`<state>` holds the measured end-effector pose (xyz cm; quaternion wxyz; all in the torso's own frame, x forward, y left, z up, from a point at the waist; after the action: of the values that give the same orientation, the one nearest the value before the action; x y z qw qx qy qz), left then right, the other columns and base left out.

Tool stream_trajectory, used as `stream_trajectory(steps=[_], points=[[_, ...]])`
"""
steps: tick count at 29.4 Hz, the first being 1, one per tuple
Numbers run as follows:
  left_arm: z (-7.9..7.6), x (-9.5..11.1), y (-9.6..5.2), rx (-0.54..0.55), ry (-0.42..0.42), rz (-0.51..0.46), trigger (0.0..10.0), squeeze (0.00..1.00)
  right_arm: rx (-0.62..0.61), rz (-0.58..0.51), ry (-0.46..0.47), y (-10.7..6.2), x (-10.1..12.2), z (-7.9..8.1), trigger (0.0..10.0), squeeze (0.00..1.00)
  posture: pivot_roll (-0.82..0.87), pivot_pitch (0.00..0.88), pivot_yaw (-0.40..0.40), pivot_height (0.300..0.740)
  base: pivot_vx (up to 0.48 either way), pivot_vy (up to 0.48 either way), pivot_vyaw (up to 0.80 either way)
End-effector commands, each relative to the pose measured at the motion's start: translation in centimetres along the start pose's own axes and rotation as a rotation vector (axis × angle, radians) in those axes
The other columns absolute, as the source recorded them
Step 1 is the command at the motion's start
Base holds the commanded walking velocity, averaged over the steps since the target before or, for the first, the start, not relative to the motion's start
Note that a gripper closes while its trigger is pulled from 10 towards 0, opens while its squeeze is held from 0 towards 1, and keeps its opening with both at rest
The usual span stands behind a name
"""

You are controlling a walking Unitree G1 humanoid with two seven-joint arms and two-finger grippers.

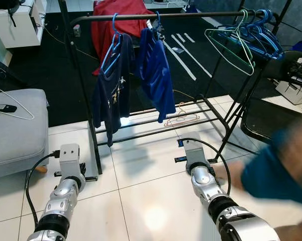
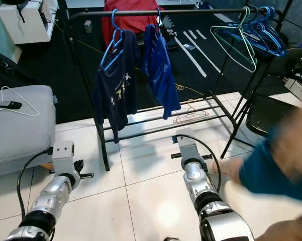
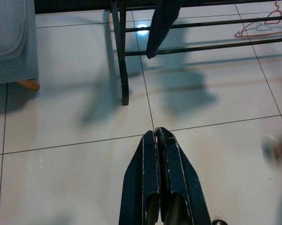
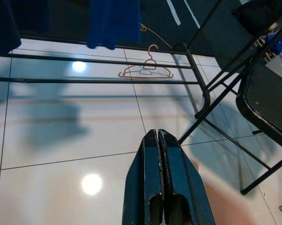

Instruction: Hang hanger

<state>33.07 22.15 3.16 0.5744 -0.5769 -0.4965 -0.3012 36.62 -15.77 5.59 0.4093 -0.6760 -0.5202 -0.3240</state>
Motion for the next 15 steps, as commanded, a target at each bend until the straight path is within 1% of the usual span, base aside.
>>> stream_trajectory(steps=[1, 4, 7, 8, 12, 13, 15], points=[[0.08, -0.62, -0.11, 0.007, 0.012, 0.026, 10.0, 0.00, 0.002, 0.023, -0.001, -0.16, -0.60, 0.10, 10.0, 0.00, -0.01, 0.158, -0.014, 0.740, 0.000, 0.000, 0.00], [-0.07, -0.66, -0.24, -0.002, 0.033, 0.021, 10.0, 0.00, -0.017, 0.015, 0.007, -0.19, -0.59, -0.15, 10.0, 0.00, 0.00, 0.169, -0.012, 0.740, 0.000, 0.000, 0.00], [0.08, -0.75, -0.38, 0.003, 0.012, 0.021, 10.0, 0.00, -0.027, 0.020, 0.015, -0.22, -0.72, -0.28, 10.0, 0.00, 0.00, 0.160, -0.013, 0.740, 0.000, 0.000, 0.00], [0.15, -0.66, -0.36, 0.006, 0.003, 0.025, 10.0, 0.00, -0.023, 0.017, 0.017, -0.16, -0.57, -0.27, 10.0, 0.00, -0.01, 0.180, -0.024, 0.740, 0.000, 0.000, 0.00], [0.22, -0.47, -0.27, 0.009, -0.002, 0.030, 10.0, 0.00, -0.013, 0.011, 0.016, -0.08, -0.32, -0.17, 10.0, 0.00, -0.01, 0.194, -0.035, 0.740, 0.000, 0.000, 0.00], [0.30, -0.40, -0.22, 0.015, 0.006, 0.026, 10.0, 0.00, -0.008, 0.013, 0.017, -0.09, -0.30, -0.05, 10.0, 0.00, 0.00, 0.167, -0.035, 0.740, 0.000, 0.000, 0.00], [0.37, -0.51, -0.18, 0.020, 0.016, 0.029, 10.0, 0.00, -0.003, 0.019, 0.016, -0.13, -0.41, 0.09, 10.0, 0.00, 0.00, 0.156, -0.040, 0.740, 0.000, 0.000, 0.00]])
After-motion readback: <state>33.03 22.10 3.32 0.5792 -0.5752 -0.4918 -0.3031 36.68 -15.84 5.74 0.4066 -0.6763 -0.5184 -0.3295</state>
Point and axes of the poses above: a point about 5 cm out from each wrist's last joint towards the gripper, its own y axis pointing out of the wrist towards the gripper, its own x axis along the axis of the wrist's last joint, z = x × y, the point moved 2 cm from there along y, pointing out of the wrist towards the gripper, and after that the axes turned 7 degrees about -y, right-handed, at the moved point
